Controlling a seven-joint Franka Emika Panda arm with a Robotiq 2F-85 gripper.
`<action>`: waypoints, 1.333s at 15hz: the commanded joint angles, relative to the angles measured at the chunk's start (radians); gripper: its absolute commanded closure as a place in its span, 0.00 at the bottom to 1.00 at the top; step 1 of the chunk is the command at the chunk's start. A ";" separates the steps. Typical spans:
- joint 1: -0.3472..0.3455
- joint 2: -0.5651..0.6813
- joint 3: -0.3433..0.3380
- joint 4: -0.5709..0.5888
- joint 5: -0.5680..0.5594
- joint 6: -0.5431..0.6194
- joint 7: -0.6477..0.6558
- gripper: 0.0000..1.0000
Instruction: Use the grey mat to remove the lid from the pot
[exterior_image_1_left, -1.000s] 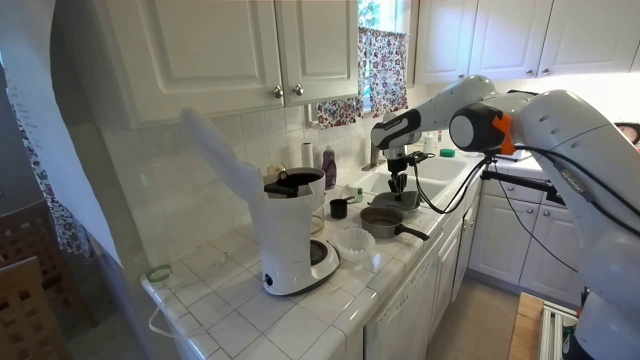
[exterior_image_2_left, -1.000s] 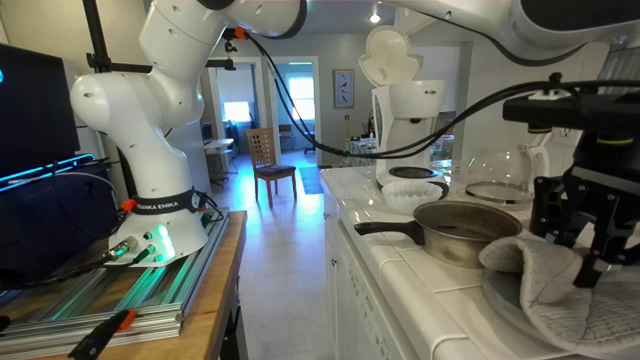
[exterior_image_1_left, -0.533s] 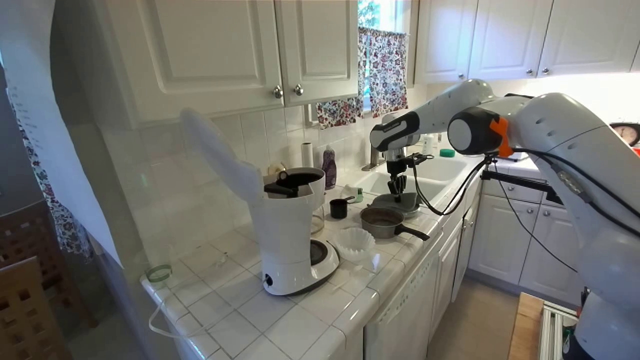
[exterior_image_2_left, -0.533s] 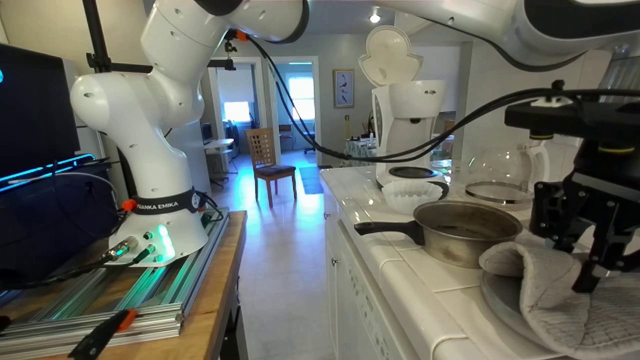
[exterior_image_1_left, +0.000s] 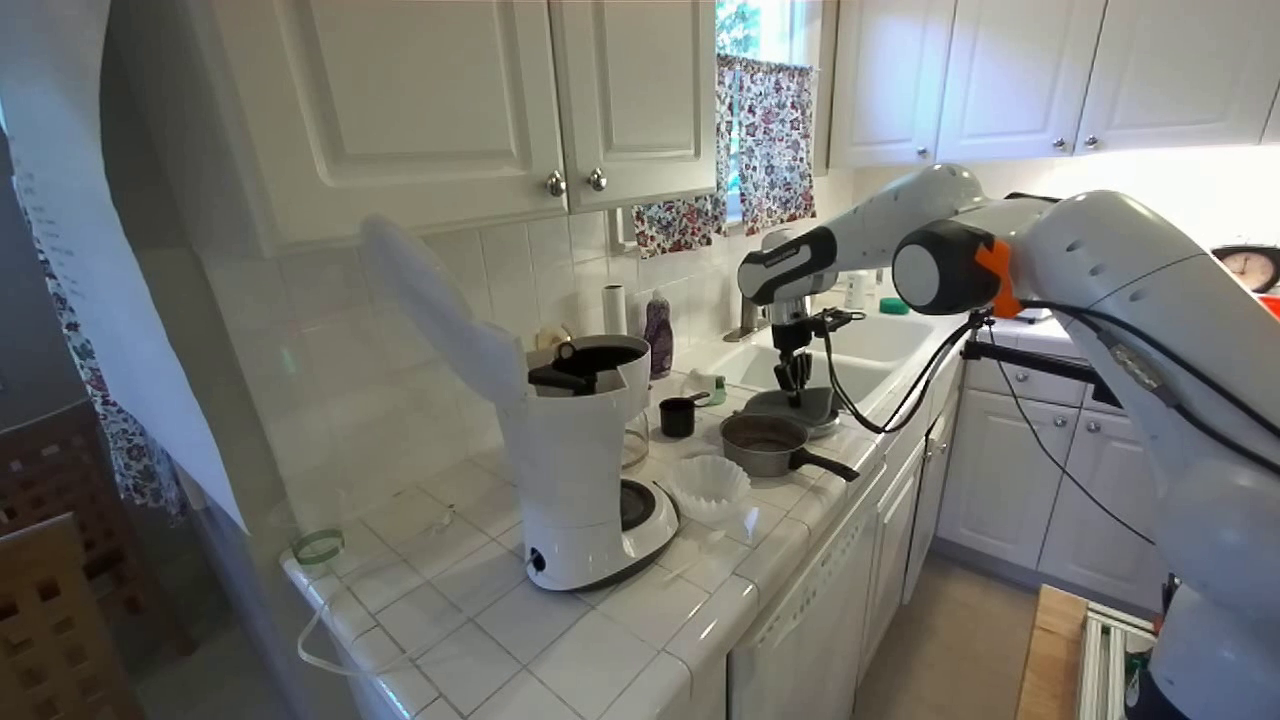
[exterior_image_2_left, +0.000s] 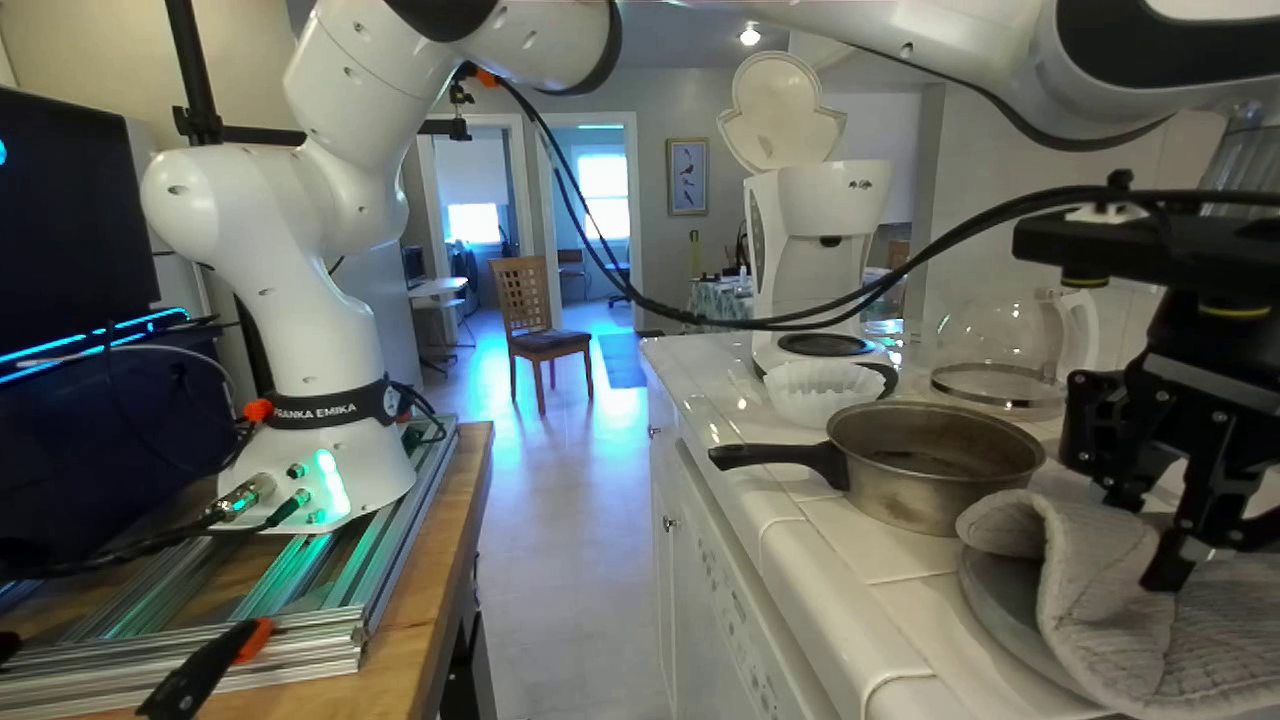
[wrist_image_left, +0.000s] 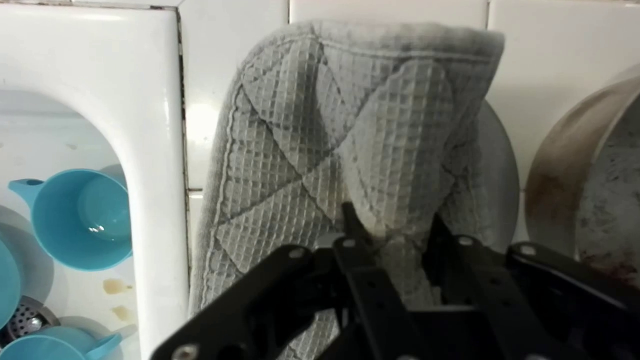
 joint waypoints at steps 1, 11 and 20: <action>0.000 0.030 0.000 0.051 -0.008 -0.037 -0.012 0.93; 0.007 0.051 -0.001 0.072 -0.010 -0.042 -0.006 0.93; 0.016 0.041 -0.006 0.068 -0.013 -0.034 0.000 0.09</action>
